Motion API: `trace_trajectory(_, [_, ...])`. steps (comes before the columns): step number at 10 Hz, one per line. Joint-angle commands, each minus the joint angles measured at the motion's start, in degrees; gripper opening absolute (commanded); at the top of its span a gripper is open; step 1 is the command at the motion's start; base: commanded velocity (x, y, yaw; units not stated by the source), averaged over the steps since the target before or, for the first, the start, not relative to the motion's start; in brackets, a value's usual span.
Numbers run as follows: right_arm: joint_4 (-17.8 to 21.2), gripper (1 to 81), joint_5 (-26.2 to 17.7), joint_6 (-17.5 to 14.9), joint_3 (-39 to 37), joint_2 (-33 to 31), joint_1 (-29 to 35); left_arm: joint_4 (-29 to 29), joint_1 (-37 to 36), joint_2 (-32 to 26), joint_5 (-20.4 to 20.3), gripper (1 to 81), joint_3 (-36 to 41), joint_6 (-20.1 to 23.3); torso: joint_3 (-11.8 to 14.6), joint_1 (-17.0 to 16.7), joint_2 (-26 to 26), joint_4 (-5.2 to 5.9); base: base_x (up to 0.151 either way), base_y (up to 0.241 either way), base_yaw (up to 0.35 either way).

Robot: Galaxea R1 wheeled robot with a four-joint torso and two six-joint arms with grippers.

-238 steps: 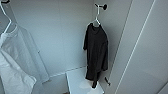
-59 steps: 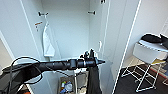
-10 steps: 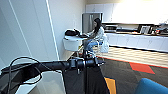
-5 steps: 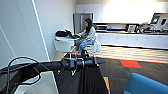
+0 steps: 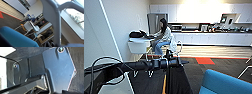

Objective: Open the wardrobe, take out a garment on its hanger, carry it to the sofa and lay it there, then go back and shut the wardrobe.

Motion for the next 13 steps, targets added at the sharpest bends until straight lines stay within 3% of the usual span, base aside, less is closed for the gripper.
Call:
trace_trajectory(1, [0.5, 81.1, -3.8, -0.2, 0.4, 0.6, 2.1, 1.7, -10.8, 0.3, -1.0, 1.0, 1.4, 1.1, 0.0, 0.0, 0.0, 0.00, 0.000, 0.000, -0.242])
trace_trajectory(7, [0.5, 81.1, -3.8, -0.2, 0.4, 0.6, 2.2, 1.7, -10.8, 0.5, -0.9, 1.0, 1.7, 1.2, 0.0, 0.0, 0.0, 0.00, 0.000, 0.000, -0.242])
trace_trajectory(8, [0.5, 81.1, -3.8, -0.2, 0.4, 0.6, 2.2, 1.7, -10.8, 0.5, -0.9, 1.0, 1.8, 1.2, -5.2, 0.0, 0.0, 0.00, 0.000, 0.000, -0.242])
trace_trajectory(9, [0.6, 81.1, -3.8, -0.1, 0.4, 0.6, 2.3, 1.7, -10.8, 0.5, -0.9, 1.0, 1.8, 1.2, -5.6, 0.0, 0.0, 0.00, 0.000, 0.000, -0.242])
trace_trajectory(10, [0.6, 81.1, -3.8, -0.2, 0.4, 0.6, 2.2, 1.7, -10.8, 0.5, -0.9, 1.0, 1.8, 1.2, -1.1, 0.0, 0.0, 0.00, 0.000, 0.000, -0.242])
trace_trajectory(13, [0.5, 81.1, -3.8, -0.2, 0.4, 0.6, 2.2, 1.7, -10.8, 0.4, -1.0, 1.0, 2.3, 1.2, -4.5, 0.0, 0.0, 0.00, 0.000, 0.000, -0.242])
